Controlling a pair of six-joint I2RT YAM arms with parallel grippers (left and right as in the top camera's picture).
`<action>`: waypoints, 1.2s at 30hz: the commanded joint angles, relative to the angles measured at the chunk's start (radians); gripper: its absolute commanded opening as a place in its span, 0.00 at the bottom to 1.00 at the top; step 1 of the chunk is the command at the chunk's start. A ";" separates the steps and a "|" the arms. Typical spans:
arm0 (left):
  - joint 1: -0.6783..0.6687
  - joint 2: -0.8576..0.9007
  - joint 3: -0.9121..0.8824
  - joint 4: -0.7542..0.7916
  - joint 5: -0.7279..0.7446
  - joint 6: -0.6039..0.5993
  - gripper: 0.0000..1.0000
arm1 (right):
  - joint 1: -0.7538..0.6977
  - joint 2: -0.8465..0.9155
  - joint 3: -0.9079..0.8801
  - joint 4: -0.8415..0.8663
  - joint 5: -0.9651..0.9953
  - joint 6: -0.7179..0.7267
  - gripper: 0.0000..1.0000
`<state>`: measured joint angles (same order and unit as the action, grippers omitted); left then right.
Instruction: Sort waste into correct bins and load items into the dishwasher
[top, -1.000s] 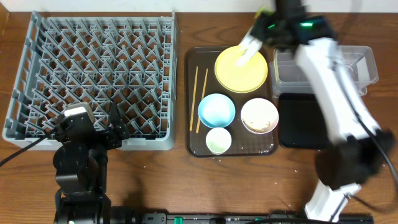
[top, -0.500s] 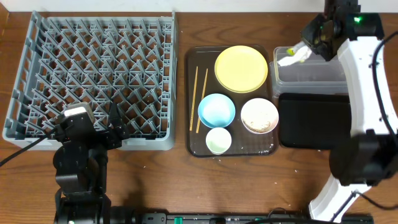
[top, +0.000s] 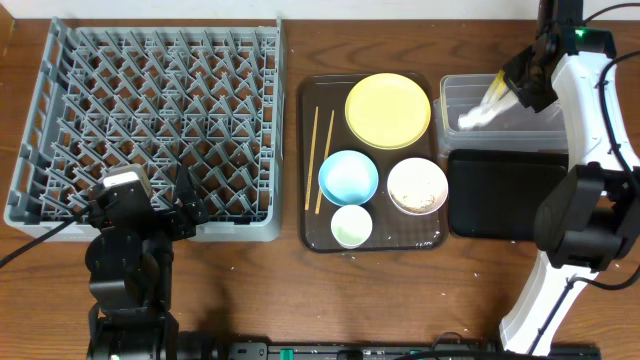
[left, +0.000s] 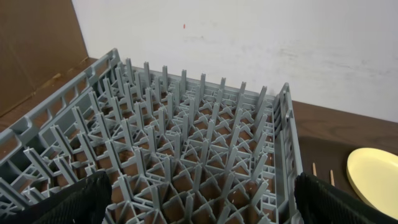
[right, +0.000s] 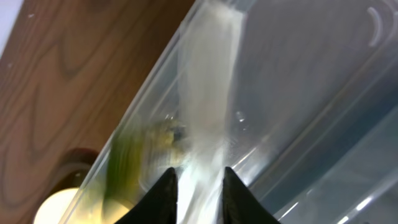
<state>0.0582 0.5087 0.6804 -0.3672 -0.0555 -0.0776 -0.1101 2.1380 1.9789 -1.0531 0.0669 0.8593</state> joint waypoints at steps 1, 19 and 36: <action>0.005 -0.001 0.024 0.001 -0.008 0.006 0.95 | -0.013 -0.031 0.000 0.006 -0.068 -0.076 0.30; 0.005 -0.001 0.024 0.001 -0.008 0.006 0.95 | 0.139 -0.241 0.002 -0.018 -0.224 -0.426 0.83; 0.005 -0.001 0.024 0.001 -0.008 0.006 0.95 | 0.520 -0.174 0.002 0.041 -0.136 -0.440 0.79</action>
<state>0.0582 0.5087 0.6804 -0.3672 -0.0559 -0.0776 0.3557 1.9179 1.9793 -1.0195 -0.1284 0.4351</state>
